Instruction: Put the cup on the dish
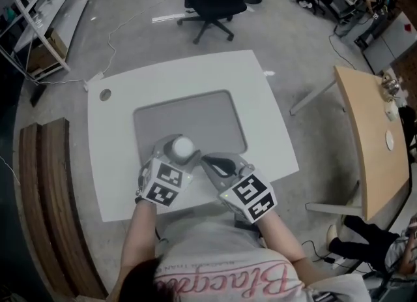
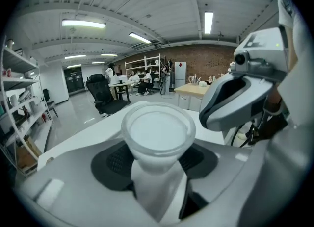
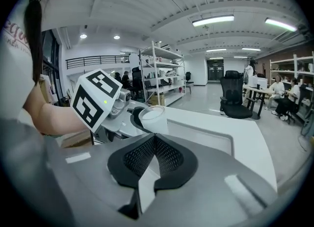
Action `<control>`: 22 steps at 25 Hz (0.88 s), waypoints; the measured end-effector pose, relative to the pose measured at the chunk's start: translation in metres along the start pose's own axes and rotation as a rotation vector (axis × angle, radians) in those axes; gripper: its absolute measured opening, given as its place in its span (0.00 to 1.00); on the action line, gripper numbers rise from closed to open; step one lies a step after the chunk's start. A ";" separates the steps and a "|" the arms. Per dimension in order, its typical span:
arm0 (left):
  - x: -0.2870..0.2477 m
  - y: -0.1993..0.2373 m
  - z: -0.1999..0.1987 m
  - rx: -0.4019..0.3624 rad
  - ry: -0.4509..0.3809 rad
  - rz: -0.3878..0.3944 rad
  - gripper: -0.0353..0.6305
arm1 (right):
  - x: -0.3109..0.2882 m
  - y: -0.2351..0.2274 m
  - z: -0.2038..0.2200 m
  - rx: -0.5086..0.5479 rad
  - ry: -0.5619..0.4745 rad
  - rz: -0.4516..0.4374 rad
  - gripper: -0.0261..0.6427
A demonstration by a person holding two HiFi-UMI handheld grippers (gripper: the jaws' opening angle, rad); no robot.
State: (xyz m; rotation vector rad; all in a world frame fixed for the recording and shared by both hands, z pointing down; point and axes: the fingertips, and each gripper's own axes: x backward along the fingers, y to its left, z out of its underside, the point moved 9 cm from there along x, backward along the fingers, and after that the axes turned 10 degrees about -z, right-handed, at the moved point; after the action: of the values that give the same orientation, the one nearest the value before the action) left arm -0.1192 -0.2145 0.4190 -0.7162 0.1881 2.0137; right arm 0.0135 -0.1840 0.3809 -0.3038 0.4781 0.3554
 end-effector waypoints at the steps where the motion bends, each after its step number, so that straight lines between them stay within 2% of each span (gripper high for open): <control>1: -0.009 0.001 0.002 -0.023 -0.007 -0.008 0.44 | -0.002 -0.005 0.000 -0.004 0.006 -0.001 0.04; 3: -0.026 0.004 0.009 -0.045 -0.017 -0.020 0.44 | -0.005 -0.015 -0.002 -0.011 0.017 -0.003 0.04; 7: -0.048 0.012 0.021 -0.006 -0.038 -0.008 0.44 | -0.014 -0.028 -0.004 -0.024 0.037 -0.008 0.04; 15: -0.083 0.015 0.047 0.008 0.064 -0.002 0.44 | -0.020 -0.047 -0.004 -0.052 0.070 -0.032 0.04; 22: -0.092 0.014 0.054 0.023 0.115 0.023 0.44 | -0.026 -0.056 -0.003 -0.069 0.086 -0.053 0.04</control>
State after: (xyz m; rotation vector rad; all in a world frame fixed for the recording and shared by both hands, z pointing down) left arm -0.1191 -0.2686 0.5119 -0.8191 0.2881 1.9900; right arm 0.0126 -0.2417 0.4022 -0.3995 0.5423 0.3088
